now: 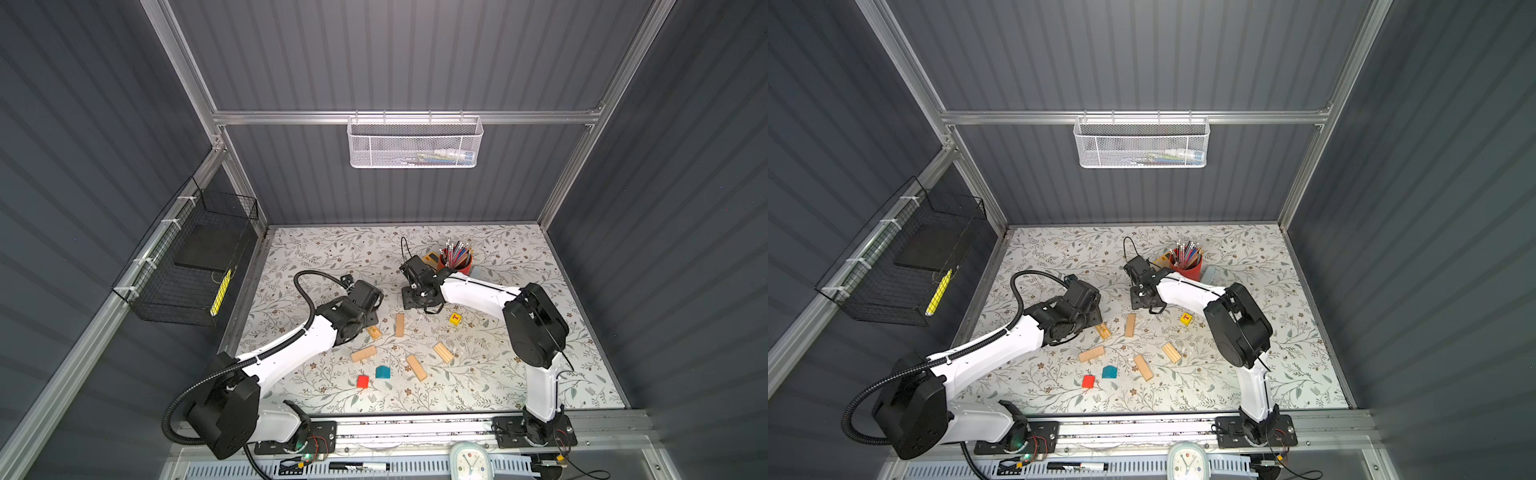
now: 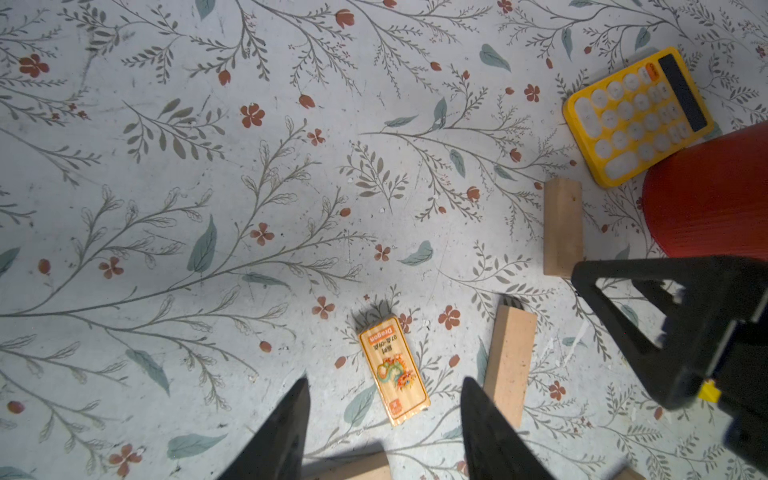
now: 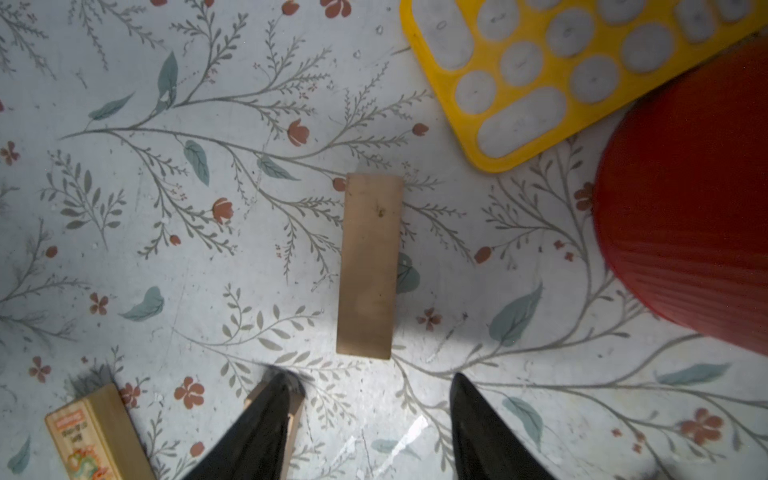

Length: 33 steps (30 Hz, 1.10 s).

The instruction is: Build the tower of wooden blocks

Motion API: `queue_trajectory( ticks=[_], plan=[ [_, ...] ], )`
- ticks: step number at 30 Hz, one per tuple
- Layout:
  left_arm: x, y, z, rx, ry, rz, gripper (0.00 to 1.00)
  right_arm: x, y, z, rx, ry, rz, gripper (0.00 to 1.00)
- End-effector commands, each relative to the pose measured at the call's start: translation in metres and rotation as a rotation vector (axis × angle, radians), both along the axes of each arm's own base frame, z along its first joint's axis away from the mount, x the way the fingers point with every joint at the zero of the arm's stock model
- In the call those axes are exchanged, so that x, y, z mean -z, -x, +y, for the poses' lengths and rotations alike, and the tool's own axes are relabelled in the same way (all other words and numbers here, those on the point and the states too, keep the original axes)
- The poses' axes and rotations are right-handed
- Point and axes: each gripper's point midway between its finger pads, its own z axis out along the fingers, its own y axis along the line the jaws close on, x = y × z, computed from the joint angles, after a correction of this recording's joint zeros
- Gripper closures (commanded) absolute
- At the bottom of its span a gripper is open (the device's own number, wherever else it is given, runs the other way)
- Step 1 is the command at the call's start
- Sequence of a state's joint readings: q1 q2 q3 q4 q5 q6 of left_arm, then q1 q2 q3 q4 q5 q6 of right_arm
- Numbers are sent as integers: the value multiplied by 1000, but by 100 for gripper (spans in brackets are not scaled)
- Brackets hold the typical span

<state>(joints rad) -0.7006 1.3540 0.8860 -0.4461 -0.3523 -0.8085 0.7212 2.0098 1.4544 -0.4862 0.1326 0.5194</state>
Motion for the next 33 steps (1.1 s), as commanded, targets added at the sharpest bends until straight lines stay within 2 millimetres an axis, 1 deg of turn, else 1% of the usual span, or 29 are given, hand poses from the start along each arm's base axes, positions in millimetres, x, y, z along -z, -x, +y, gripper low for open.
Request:
queue_trajectory(
  ticks=[1, 5, 13, 16, 23, 27, 29, 31, 33],
  plan=[
    [-6, -4, -2, 0, 13, -24, 41, -3, -15, 1, 45, 1, -31, 46],
    [-6, -6, -4, -8, 28, -26, 40, 2, -25, 1, 67, 17, -42, 50],
    [-8, -5, -5, 0, 33, -22, 38, 13, -34, 0, 84, 32, -52, 59],
    [-6, -3, -3, -2, 26, -19, 38, 16, -35, 5, 77, 21, -41, 60],
    [-7, -4, -2, -5, 20, -20, 37, 26, -38, 9, 65, 21, -28, 62],
    [-4, -5, -3, -1, 11, -9, 37, 30, -39, 7, 70, 31, -24, 65],
    [-3, -4, -4, 3, 6, -1, 37, 31, -38, 8, 66, 30, -16, 67],
    [-2, -4, -5, 7, 9, 4, 37, 31, -37, 7, 66, 35, -13, 69],
    [-2, -3, -6, 10, 18, 5, 37, 27, -36, 5, 64, 39, -19, 72]
  ],
)
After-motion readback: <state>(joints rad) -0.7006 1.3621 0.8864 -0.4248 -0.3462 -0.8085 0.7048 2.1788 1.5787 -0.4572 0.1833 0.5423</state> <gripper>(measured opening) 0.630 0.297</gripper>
